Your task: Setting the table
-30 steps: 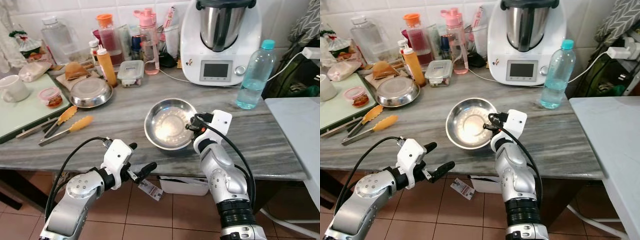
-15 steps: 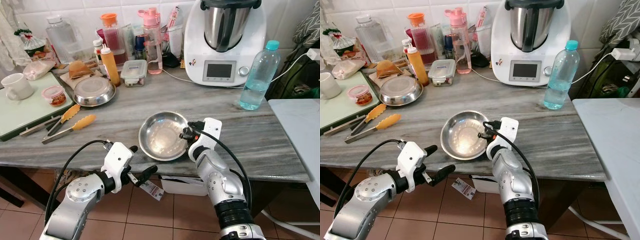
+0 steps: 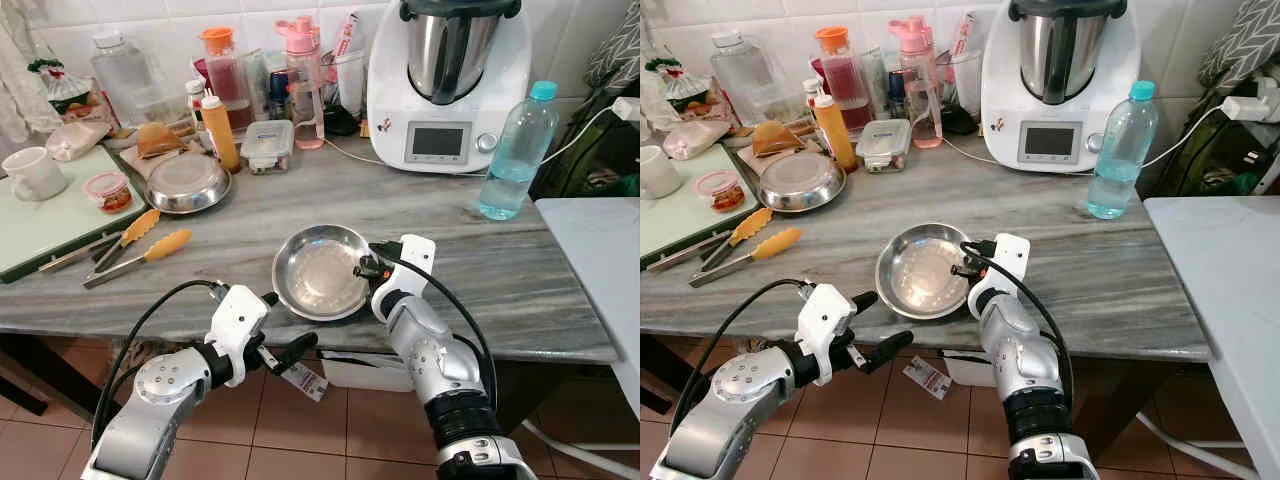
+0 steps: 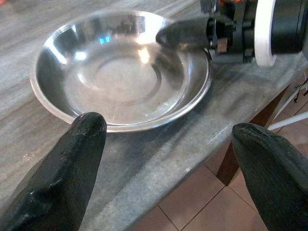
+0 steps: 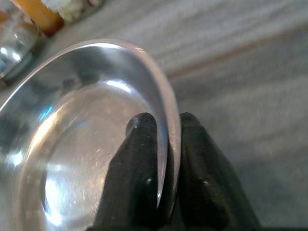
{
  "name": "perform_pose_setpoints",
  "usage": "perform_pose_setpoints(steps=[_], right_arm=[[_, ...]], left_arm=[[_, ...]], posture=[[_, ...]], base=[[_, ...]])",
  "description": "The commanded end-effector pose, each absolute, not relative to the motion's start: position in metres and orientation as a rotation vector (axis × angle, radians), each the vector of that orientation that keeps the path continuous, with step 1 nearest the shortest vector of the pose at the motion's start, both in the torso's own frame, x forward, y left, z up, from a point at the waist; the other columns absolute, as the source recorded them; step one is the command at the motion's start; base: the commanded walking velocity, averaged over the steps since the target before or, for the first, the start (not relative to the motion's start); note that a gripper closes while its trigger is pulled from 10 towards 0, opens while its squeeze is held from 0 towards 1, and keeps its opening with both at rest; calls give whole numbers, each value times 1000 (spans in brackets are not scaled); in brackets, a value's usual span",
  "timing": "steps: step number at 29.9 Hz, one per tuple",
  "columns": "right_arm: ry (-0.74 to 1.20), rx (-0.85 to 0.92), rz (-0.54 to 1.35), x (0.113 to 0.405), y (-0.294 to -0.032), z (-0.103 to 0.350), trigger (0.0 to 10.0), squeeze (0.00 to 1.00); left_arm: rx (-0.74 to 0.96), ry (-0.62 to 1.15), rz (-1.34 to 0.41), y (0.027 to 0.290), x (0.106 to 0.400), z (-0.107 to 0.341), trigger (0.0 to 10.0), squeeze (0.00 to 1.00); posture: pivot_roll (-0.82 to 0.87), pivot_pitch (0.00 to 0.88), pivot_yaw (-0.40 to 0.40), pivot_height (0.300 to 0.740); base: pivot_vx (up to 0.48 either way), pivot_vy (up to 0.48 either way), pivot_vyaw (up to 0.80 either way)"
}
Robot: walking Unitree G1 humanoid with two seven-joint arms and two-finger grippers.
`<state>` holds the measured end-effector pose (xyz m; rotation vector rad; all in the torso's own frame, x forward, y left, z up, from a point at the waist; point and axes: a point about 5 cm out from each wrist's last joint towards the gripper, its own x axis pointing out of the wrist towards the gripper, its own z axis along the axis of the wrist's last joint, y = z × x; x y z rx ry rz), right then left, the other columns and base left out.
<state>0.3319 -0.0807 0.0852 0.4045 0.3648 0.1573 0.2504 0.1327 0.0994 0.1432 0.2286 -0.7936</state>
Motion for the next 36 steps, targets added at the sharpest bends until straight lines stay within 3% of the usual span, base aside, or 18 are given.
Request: perform_pose_setpoints(steps=[1,28,36], right_arm=[[382,410,177,333,-73,86,10000,1000],[383,432,246,331,-67,88,10000,1000],[332,376,202,333,-80,95,10000,1000]], left_arm=[[162,227,-789,134,254,102,10000,0],[166,233,-793,134,255,101,10000,0],[167,236,-797,134,255,101,10000,0]], posture=[[16,0,86,740],[12,0,94,740],[6,0,98,740]], base=[[0,0,0],[0,0,0],[0,0,0]])
